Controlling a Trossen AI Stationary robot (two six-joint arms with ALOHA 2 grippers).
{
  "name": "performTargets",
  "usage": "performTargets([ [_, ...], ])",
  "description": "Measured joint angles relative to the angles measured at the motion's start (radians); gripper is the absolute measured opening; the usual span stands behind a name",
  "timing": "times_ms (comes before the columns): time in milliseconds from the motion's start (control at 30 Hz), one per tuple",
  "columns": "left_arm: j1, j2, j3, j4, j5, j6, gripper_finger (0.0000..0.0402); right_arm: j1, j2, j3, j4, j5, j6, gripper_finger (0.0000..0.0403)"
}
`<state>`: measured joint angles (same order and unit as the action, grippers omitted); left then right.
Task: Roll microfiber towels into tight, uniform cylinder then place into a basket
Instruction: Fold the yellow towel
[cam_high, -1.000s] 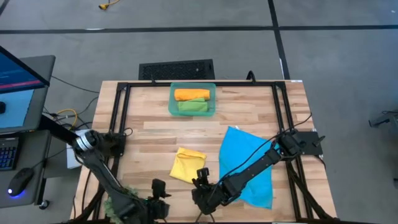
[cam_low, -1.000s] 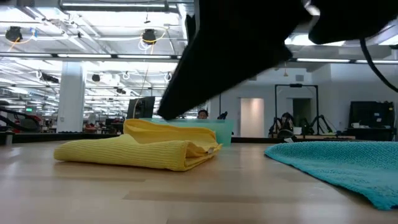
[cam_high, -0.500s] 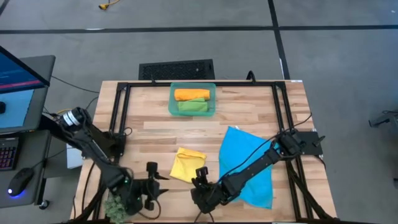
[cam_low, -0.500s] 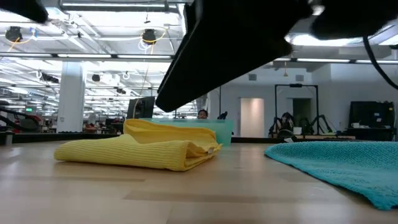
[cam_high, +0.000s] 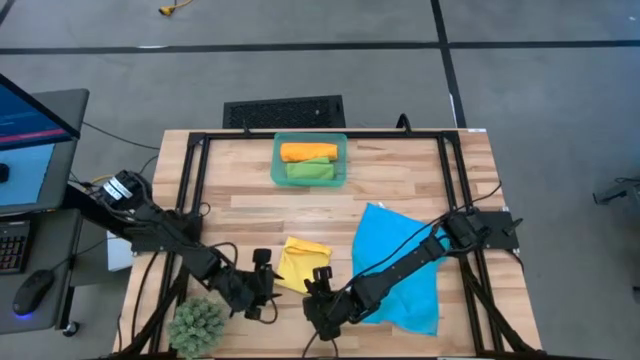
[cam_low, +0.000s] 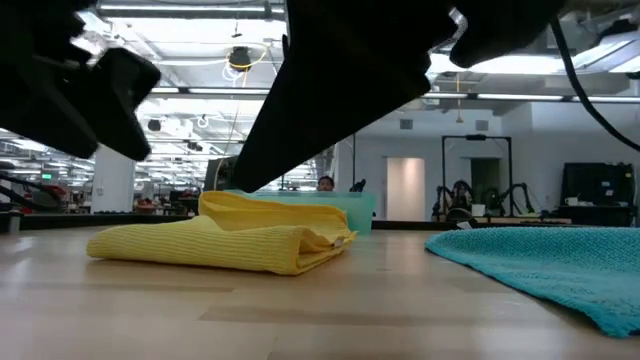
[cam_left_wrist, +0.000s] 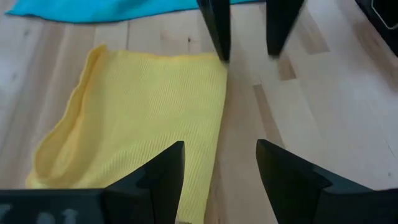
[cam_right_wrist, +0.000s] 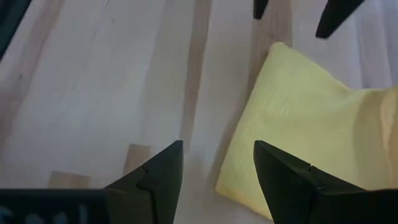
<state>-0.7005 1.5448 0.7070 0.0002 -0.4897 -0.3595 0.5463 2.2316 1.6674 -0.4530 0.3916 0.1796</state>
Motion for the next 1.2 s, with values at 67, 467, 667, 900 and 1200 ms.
performTargets([
  [67,0.020,0.000,-0.021,0.038,0.028,0.008,0.0192,-0.004,0.014,-0.006,-0.023,-0.001,0.011,0.0219],
  [467,0.060,0.089,-0.045,0.081,0.084,0.007,0.0192,-0.016,0.065,0.001,-0.060,0.010,0.057,0.0219],
  [667,0.087,0.176,-0.042,0.093,0.055,-0.043,0.0192,-0.016,0.065,0.000,-0.062,0.007,0.059,0.0219],
  [900,0.096,0.209,-0.040,0.086,0.058,-0.158,0.0192,-0.016,0.067,0.000,-0.062,0.003,0.059,0.0198],
  [1200,0.084,0.210,-0.031,0.078,0.108,-0.381,0.0147,-0.016,0.069,-0.002,-0.067,0.002,0.058,0.0082],
])
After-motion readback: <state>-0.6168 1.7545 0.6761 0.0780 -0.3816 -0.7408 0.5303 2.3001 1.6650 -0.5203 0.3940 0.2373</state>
